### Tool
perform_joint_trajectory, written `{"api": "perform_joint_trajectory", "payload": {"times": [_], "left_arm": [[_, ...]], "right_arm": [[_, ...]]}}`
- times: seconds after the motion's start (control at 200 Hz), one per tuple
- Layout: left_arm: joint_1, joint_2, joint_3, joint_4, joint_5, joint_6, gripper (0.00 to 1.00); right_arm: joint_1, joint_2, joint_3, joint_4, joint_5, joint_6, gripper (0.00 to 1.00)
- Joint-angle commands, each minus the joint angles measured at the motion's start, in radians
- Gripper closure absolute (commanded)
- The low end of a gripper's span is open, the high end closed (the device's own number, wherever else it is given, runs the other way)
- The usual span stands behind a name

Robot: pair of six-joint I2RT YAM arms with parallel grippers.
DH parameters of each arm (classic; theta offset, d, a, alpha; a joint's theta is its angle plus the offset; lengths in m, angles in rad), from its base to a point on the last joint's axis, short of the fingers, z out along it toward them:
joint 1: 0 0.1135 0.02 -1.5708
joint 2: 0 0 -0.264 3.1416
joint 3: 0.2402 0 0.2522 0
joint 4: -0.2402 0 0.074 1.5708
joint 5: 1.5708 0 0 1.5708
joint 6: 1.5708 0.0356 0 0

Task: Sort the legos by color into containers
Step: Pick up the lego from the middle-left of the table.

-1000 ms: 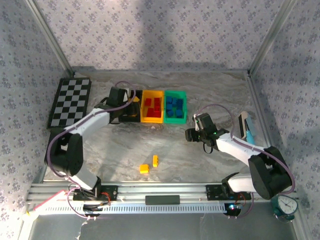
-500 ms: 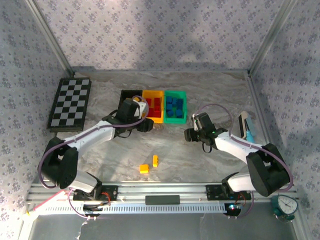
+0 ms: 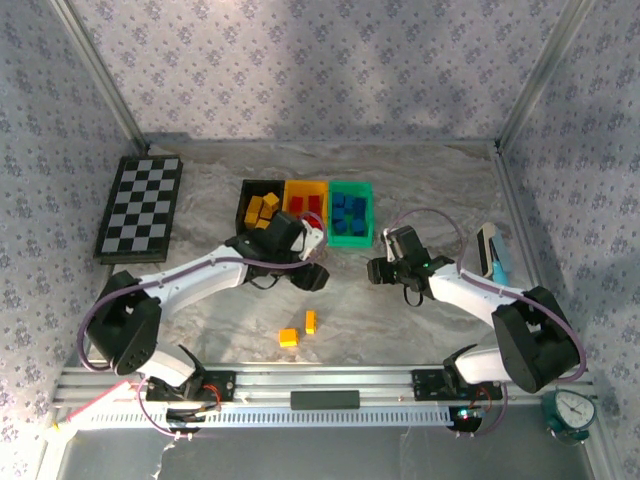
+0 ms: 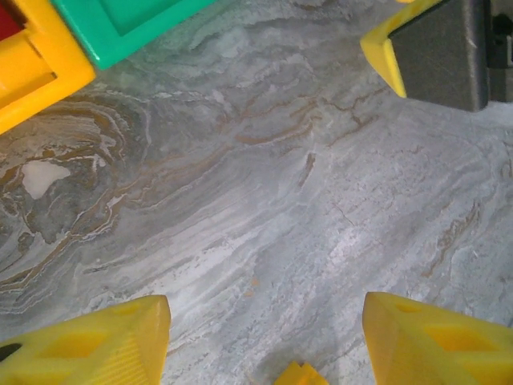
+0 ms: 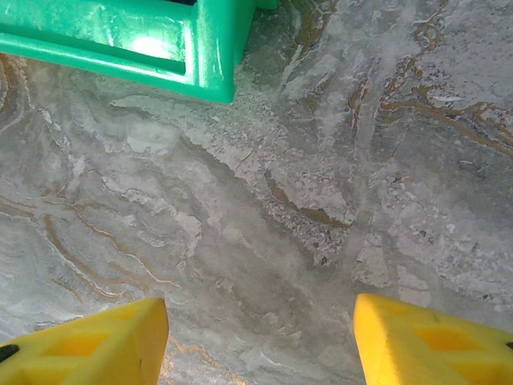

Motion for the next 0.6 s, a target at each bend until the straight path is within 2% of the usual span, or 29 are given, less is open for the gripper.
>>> {"api": "perform_joint_trajectory", "payload": {"times": [0.0,0.215,0.4,0.595], "left_arm": [[-0.014,0.030,0.061,-0.124,0.054,0.068,0.36],[-0.050,0.091,0.115,-0.213,0.056,0.056,0.36],[-0.087,0.103,0.103,-0.250,-0.009,0.044,0.37],[-0.098,0.109,0.096,-0.279,-0.026,0.031,0.37]], "right_arm": [[0.005,0.003,0.028,-0.012,0.002,0.004,0.36],[0.006,0.010,0.030,-0.011,-0.003,0.004,0.36],[0.009,0.010,0.028,-0.009,0.000,0.005,0.36],[0.014,0.000,0.027,-0.008,0.002,0.005,0.36]]}}
